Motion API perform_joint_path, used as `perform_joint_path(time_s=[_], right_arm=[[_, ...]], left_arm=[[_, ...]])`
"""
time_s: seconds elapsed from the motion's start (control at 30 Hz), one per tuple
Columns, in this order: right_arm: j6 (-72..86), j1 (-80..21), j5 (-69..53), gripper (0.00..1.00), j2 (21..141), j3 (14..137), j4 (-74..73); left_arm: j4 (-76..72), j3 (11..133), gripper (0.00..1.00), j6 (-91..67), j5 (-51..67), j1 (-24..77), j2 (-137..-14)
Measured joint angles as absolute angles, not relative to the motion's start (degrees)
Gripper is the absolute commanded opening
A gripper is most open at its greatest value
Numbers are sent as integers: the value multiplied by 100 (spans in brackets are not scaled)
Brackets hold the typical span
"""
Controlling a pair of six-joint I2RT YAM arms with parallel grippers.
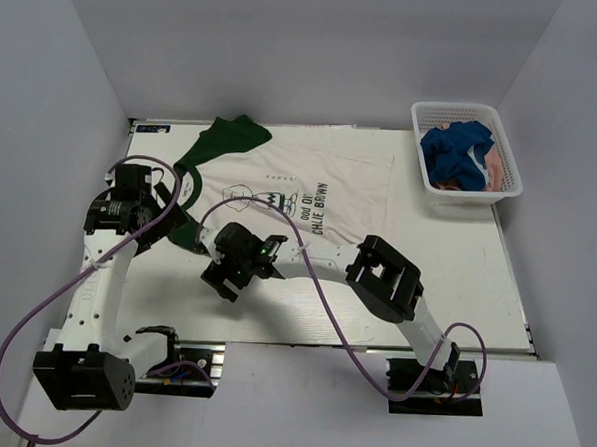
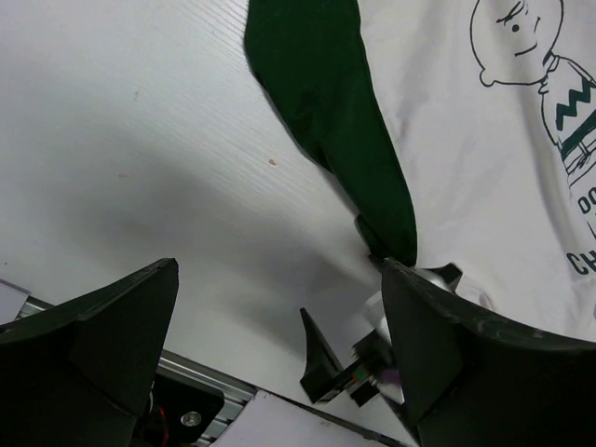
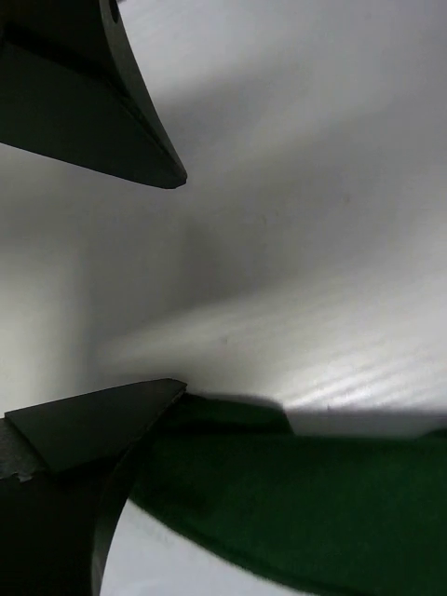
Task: Fold and stack the t-shirts
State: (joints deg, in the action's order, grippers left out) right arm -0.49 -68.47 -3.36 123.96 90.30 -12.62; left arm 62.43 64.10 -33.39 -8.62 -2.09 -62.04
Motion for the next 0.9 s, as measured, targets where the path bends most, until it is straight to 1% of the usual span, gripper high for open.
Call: perform_joint_path(time_s=[0.1,0.37,0.7,0.9], right_arm=[[30,-6698,-316,86,12516,9196,-1347],[132,-6536,-309,86,12560,9266,-1356],[134,-6519,-21,85,12549,9247,-1374],[172,-6508,113,85,12352,9076,-1378]], left_arm=[[6230,6410,100,-3319,-867,-209,-6125],[6149,6300,100,-3297,-851,-209,-6082],[6095,6219,100,-3267,-812,-211,-6088],[6020,6108,100,-3238,-784,-213,-6106]])
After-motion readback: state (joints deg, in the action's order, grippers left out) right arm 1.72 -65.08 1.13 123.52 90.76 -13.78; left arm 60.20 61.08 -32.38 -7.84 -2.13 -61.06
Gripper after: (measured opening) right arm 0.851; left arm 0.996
